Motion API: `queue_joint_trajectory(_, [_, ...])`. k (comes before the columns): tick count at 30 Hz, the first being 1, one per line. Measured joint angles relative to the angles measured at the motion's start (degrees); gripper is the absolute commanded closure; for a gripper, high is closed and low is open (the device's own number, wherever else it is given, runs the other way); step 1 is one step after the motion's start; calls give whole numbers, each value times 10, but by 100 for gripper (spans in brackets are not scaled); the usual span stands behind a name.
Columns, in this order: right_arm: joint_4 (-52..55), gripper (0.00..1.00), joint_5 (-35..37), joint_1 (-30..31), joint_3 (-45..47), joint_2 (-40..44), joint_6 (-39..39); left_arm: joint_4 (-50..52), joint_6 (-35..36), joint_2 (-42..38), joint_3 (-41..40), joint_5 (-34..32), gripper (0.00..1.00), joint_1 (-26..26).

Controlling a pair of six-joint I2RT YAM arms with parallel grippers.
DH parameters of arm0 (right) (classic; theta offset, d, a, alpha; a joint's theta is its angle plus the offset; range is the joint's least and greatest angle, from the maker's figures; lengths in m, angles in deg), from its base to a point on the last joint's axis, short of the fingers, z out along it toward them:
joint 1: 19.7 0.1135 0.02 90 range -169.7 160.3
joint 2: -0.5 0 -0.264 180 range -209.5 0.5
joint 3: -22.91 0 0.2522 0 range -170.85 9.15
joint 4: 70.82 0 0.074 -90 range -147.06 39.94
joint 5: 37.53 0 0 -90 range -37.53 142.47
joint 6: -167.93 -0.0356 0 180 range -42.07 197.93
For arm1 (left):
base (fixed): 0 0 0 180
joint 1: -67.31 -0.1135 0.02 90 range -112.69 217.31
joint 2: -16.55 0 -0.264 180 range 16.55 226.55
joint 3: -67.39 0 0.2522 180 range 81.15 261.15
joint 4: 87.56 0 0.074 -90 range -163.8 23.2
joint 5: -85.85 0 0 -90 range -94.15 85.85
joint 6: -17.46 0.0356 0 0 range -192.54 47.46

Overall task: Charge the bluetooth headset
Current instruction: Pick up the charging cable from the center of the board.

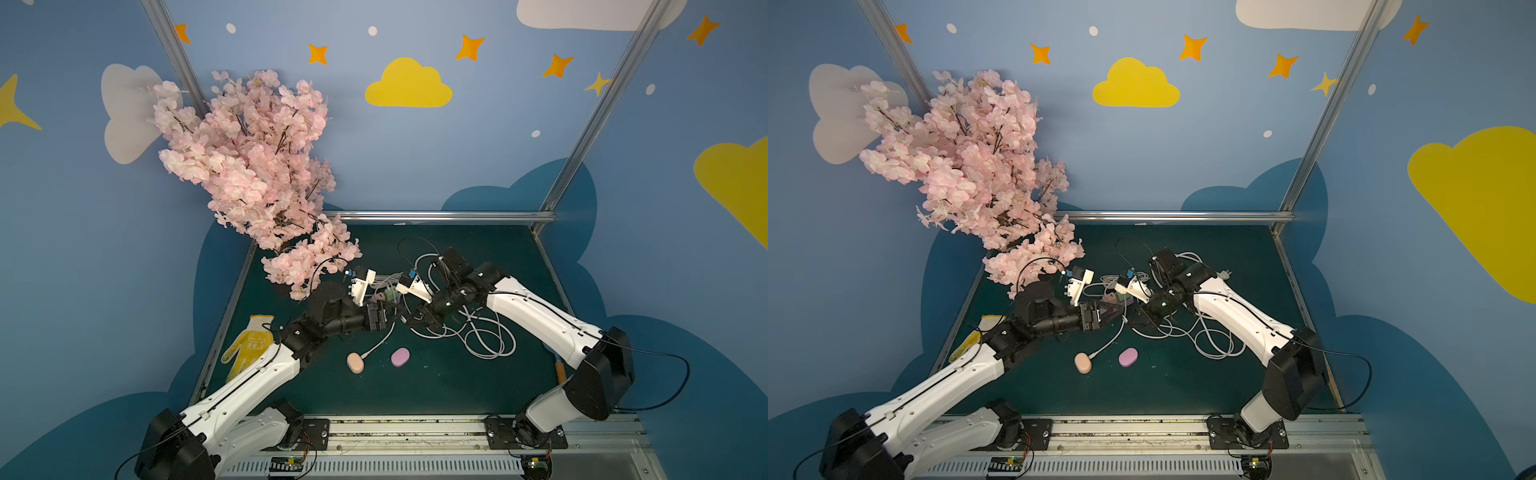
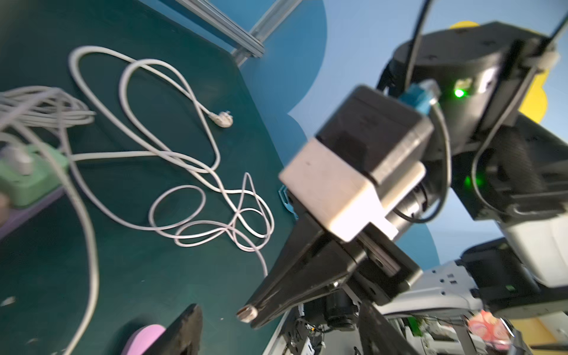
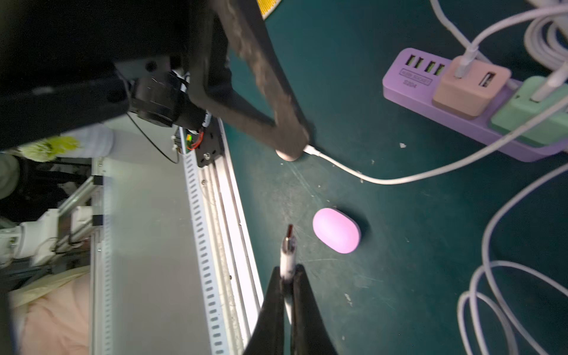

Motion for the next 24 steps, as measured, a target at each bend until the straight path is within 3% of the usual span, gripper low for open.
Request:
queue_joint_trajectory(7, [-52, 100, -89, -31, 1, 24, -89, -64, -37, 25, 0, 43, 21, 16])
queue_joint_trajectory(14, [-93, 100, -123, -41, 19, 51, -134, -86, -53, 26, 0, 44, 21, 16])
queue_joint_trajectory(20, [-111, 100, -157, -47, 41, 63, -150, -108, -73, 37, 0, 40, 47, 16])
queue_joint_trajectory(22, [-116, 100, -164, -49, 47, 68, -155, -117, -82, 40, 1, 40, 61, 15])
queue_joint_trajectory(24, [-120, 100, -167, -51, 52, 72, -159, -127, -87, 42, 2, 44, 70, 15])
